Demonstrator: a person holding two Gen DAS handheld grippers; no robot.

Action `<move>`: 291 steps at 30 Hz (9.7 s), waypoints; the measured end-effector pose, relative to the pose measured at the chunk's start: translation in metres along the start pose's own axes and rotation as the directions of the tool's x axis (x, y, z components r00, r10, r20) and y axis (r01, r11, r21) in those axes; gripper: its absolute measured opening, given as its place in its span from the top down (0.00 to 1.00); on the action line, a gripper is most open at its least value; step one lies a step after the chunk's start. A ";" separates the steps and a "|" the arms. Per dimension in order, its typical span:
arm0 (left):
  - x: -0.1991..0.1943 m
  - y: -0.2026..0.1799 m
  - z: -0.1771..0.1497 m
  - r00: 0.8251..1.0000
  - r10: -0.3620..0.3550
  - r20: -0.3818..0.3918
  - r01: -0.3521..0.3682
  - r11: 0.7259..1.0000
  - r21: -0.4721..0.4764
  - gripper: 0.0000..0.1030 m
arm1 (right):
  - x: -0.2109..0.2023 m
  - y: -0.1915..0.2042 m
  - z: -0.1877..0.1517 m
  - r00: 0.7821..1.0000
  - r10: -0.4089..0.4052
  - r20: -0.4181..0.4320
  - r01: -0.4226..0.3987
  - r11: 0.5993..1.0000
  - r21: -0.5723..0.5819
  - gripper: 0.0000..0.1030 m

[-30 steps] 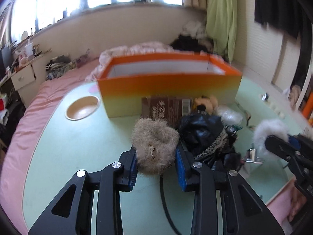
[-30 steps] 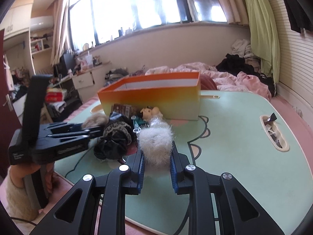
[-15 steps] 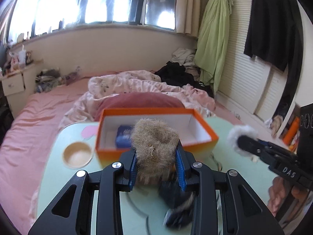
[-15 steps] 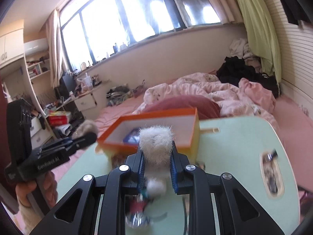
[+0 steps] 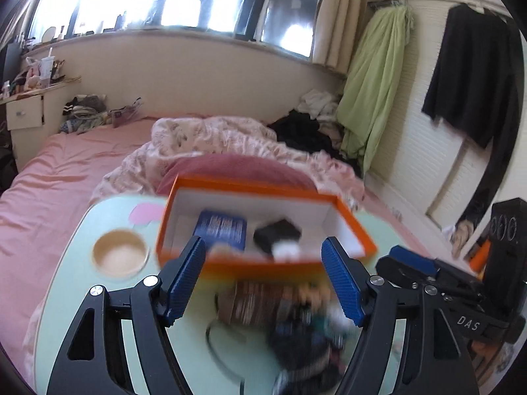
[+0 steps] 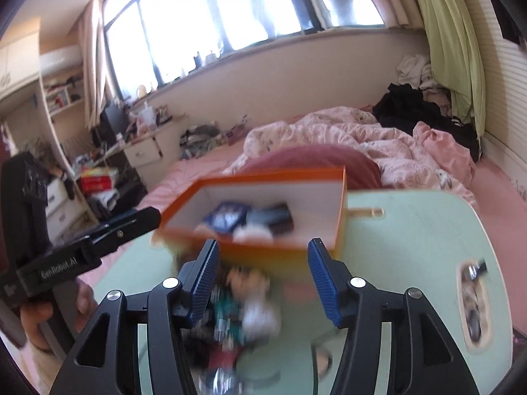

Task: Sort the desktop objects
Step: 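Drop both fluffy balls into the orange box, opening both grippers, then grasp the silver metal knob with the right gripper while the left gripper grasps the black lace bag, then place the black lace bag and silver knob into the orange box, then grasp the clear plastic bag with the right gripper while the left gripper grasps the brown carton, then drop the plastic bag and brown carton into the orange box, then grasp the green toy car with the left gripper while the right gripper grasps the keyring figure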

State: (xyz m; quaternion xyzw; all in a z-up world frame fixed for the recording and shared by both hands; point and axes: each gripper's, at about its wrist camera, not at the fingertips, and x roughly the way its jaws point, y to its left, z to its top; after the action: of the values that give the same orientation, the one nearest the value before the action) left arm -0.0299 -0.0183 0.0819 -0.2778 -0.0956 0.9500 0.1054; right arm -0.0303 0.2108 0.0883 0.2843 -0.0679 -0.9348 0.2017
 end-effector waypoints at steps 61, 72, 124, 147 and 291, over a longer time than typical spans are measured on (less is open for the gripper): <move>-0.004 -0.017 -0.112 0.986 0.110 -0.125 -0.084 0.976 0.199 0.00 | -0.010 0.024 -0.095 0.993 -0.022 -0.117 0.008 0.993 -0.121 0.26; -0.004 -0.017 -0.111 0.986 0.109 -0.124 -0.083 0.977 0.198 0.00 | -0.003 0.020 -0.088 0.994 0.061 -0.087 -0.064 0.997 -0.035 0.71; 0.077 -0.011 0.049 0.972 0.226 -0.065 -0.222 0.973 0.066 0.34 | 0.073 -0.018 0.051 0.993 -0.115 -0.037 0.116 0.993 0.031 0.35; 0.009 -0.023 -0.090 0.964 0.212 -0.163 -0.191 0.973 0.131 0.00 | 0.000 0.026 -0.099 0.963 -0.218 -0.155 0.191 0.966 -0.176 0.00; 0.004 -0.018 -0.103 0.978 0.156 -0.137 -0.131 0.977 0.170 0.00 | 0.007 0.014 -0.096 0.965 -0.217 -0.147 0.191 0.967 -0.172 0.00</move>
State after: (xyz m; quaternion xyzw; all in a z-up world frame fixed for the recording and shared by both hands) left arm 0.0259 0.0129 -0.0008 -0.3452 0.0098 0.9362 0.0653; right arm 0.0230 0.1944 0.0082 0.3495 0.0520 -0.9263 0.1309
